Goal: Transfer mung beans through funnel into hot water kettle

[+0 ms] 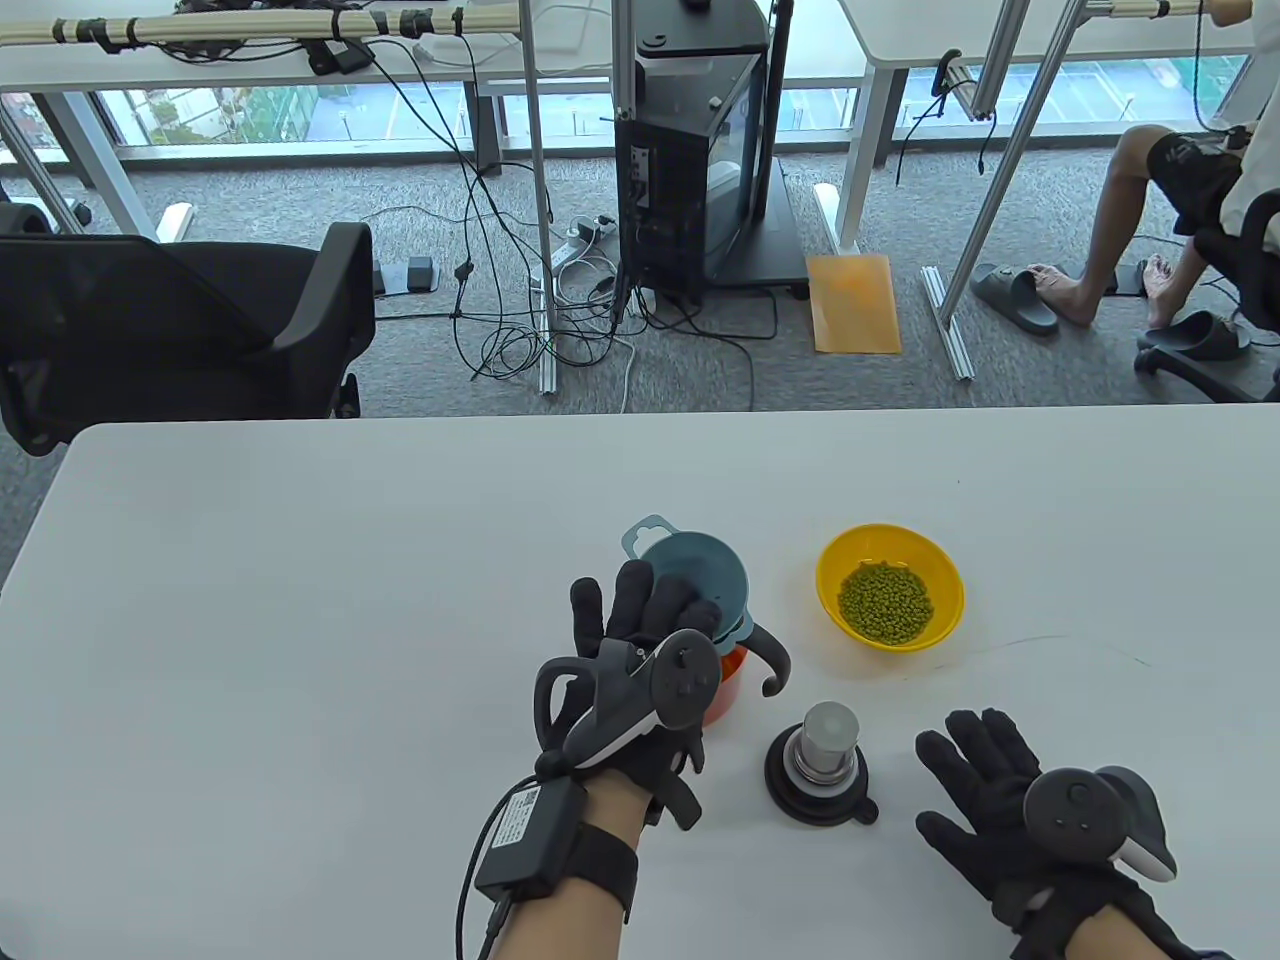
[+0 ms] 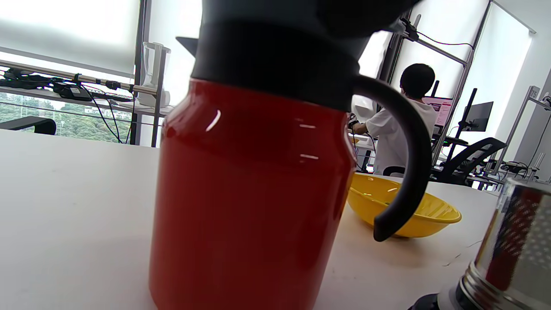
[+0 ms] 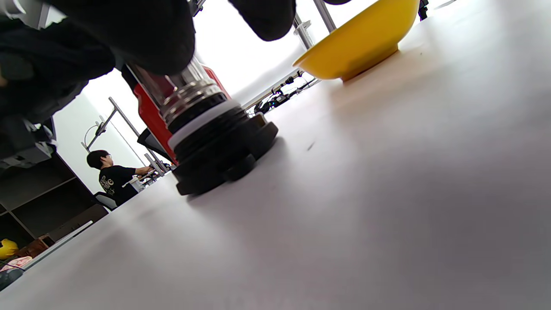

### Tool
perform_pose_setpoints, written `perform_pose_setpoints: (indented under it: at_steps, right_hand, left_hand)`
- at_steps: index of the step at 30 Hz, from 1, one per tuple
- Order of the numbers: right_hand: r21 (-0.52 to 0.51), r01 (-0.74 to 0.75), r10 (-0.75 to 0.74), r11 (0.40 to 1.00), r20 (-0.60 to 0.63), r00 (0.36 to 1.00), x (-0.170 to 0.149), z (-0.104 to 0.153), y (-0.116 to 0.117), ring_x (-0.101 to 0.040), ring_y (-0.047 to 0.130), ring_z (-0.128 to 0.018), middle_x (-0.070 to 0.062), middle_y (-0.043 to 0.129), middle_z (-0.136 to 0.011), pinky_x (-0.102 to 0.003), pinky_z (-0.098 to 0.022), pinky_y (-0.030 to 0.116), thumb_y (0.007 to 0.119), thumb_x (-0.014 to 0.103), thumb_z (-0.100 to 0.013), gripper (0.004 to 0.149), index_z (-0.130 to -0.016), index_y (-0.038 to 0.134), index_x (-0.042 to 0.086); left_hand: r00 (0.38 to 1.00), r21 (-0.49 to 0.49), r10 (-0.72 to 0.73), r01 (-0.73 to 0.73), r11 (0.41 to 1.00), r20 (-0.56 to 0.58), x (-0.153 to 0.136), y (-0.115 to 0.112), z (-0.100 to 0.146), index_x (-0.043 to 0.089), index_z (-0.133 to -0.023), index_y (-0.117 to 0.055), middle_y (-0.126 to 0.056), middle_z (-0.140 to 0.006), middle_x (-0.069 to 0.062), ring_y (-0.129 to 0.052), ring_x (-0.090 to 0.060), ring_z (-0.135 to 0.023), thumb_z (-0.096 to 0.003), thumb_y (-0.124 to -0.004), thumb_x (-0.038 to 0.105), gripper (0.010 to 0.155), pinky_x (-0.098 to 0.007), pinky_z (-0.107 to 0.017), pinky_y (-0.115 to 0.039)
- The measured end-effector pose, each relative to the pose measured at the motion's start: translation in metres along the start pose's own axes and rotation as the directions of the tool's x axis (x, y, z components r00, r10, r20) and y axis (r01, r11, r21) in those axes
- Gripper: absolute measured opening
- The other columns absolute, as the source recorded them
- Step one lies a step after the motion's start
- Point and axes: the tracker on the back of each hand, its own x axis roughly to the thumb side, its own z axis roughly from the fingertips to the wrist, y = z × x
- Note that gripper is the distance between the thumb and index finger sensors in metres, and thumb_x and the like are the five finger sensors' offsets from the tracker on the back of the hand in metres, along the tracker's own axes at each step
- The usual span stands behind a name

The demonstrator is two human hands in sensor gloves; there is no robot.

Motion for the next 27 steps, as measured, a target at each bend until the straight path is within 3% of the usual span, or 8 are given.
perform_pose_setpoints:
  at_steps: [5, 11, 17, 23, 27]
  right_hand:
    - [0.004, 0.001, -0.001, 1.000, -0.004, 1.000, 0.000, 0.001, 0.000, -0.065, 0.004, -0.089, -0.036, 0.016, -0.106, -0.080, -0.054, 0.020, 0.072, 0.045, -0.054, 0.080, -0.111, 0.040, 0.000]
    - [0.004, -0.001, 0.001, 1.000, -0.007, 1.000, 0.000, 0.001, 0.000, -0.065, 0.003, -0.089, -0.036, 0.015, -0.106, -0.080, -0.054, 0.020, 0.072, 0.045, -0.054, 0.080, -0.112, 0.039, 0.000]
    - [0.005, -0.010, 0.010, 1.000, -0.015, 1.000, -0.001, 0.001, 0.000, -0.065, 0.003, -0.088, -0.036, 0.016, -0.106, -0.080, -0.054, 0.020, 0.072, 0.045, -0.054, 0.080, -0.111, 0.040, 0.000]
    - [0.019, -0.027, 0.027, 0.999, -0.025, 0.999, -0.001, 0.001, 0.003, -0.065, 0.004, -0.088, -0.036, 0.016, -0.105, -0.079, -0.055, 0.020, 0.072, 0.045, -0.054, 0.080, -0.111, 0.040, -0.001]
    - [0.024, -0.041, 0.042, 0.999, -0.031, 0.999, -0.001, 0.000, 0.004, -0.065, 0.004, -0.088, -0.036, 0.016, -0.105, -0.079, -0.055, 0.020, 0.072, 0.045, -0.054, 0.080, -0.111, 0.039, -0.001]
  left_hand:
    - [0.999, -0.111, 0.027, -0.032, 0.993, -0.044, -0.013, 0.005, 0.012, 0.035, -0.106, -0.029, -0.013, -0.115, -0.001, -0.009, -0.034, -0.107, -0.0475, -0.067, 0.050, 0.071, -0.064, -0.070, -0.006]
    - [0.997, -0.086, 0.052, -0.057, 0.995, -0.065, -0.031, -0.003, 0.044, 0.037, -0.107, -0.017, -0.002, -0.114, -0.001, -0.001, -0.035, -0.106, -0.0475, -0.065, 0.053, 0.078, -0.065, -0.071, -0.006]
    - [0.980, -0.069, 0.152, -0.162, 0.984, -0.126, -0.056, -0.039, 0.075, 0.037, -0.107, -0.017, -0.001, -0.113, -0.001, 0.000, -0.035, -0.106, -0.0478, -0.065, 0.054, 0.078, -0.065, -0.070, -0.005]
    - [0.977, -0.104, 0.138, -0.156, 0.982, -0.161, -0.073, -0.082, 0.089, 0.037, -0.108, -0.021, -0.004, -0.114, -0.001, -0.001, -0.035, -0.106, -0.0481, -0.065, 0.054, 0.076, -0.065, -0.070, -0.005]
    - [0.982, -0.119, 0.101, -0.120, 0.986, -0.158, -0.076, -0.097, 0.093, 0.038, -0.108, -0.022, -0.004, -0.114, -0.001, 0.000, -0.035, -0.106, -0.0480, -0.065, 0.054, 0.076, -0.065, -0.069, -0.005]
